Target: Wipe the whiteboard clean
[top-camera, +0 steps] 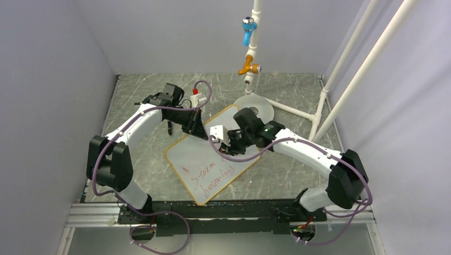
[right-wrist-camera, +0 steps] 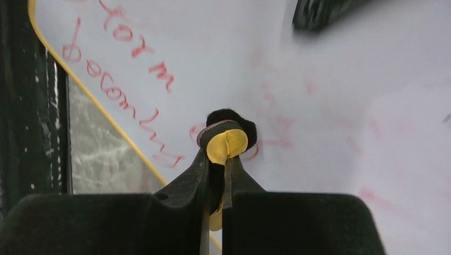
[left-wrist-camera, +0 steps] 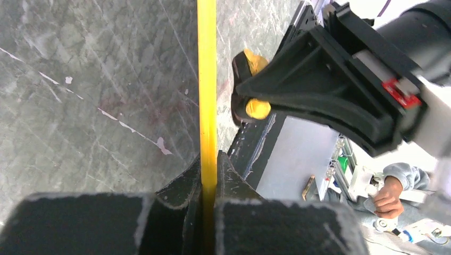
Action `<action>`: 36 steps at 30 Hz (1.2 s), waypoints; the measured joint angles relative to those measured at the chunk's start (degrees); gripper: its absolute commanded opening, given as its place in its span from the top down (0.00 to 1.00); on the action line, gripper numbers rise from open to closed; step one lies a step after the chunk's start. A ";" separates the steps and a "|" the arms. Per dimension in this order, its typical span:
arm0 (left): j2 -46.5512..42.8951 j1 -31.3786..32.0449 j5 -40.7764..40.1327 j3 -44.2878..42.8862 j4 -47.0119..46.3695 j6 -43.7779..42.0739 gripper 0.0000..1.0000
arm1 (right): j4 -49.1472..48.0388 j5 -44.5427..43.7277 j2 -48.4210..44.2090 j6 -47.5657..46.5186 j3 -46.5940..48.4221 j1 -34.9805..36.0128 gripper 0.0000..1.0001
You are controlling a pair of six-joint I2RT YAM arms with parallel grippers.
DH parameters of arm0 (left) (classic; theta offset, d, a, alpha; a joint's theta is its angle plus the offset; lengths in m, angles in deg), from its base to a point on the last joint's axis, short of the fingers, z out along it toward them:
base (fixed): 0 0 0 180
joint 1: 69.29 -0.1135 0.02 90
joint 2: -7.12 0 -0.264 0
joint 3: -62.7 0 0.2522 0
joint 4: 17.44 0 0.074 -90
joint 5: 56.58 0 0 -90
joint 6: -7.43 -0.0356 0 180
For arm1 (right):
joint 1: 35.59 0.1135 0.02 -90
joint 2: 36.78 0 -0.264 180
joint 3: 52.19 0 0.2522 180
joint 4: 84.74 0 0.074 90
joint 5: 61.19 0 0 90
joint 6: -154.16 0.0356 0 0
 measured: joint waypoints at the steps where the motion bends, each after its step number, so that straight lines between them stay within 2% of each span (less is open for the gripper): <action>1: 0.00 0.02 0.00 0.00 0.02 -0.02 1.00 | 0.44 -0.02 -1.09 -0.26 -1.88 -0.31 1.00; 7: 0.00 0.07 0.02 0.00 0.13 -0.09 1.00 | -1.77 -3.02 -2.86 1.97 -3.17 -8.85 1.00; 9: 0.00 0.07 0.17 0.00 0.15 -0.20 1.00 | -2.51 -3.54 -3.45 2.16 -3.17 -9.20 1.00; 12: 0.00 0.07 0.48 0.00 0.17 -0.48 1.00 | -2.71 -3.21 -3.61 1.49 -3.48 -3.74 1.00; 16: 0.00 0.07 0.87 0.00 0.37 -1.07 1.00 | -2.01 -1.86 -2.12 -0.31 -3.67 7.67 1.00; 18: 0.00 0.07 1.03 0.00 0.55 -1.29 1.00 | -1.60 -2.25 -1.53 -0.74 -3.67 10.29 1.00; 21: 0.00 0.11 1.22 0.00 0.81 -1.68 1.00 | -1.79 -4.28 -1.46 -0.92 -3.67 10.29 1.00; 29: 0.00 2.08 1.27 0.00 1.95 -2.73 1.00 | -2.51 -7.28 -4.33 -1.36 -3.91 4.96 1.00; 32: 0.00 2.67 1.27 -0.02 2.34 -2.99 1.00 | -2.51 -7.08 -4.72 -2.08 -3.91 7.23 1.00; 36: 0.00 2.86 1.22 -0.55 3.17 -3.37 1.00 | -2.23 -7.39 -3.96 -3.78 -3.91 13.86 1.00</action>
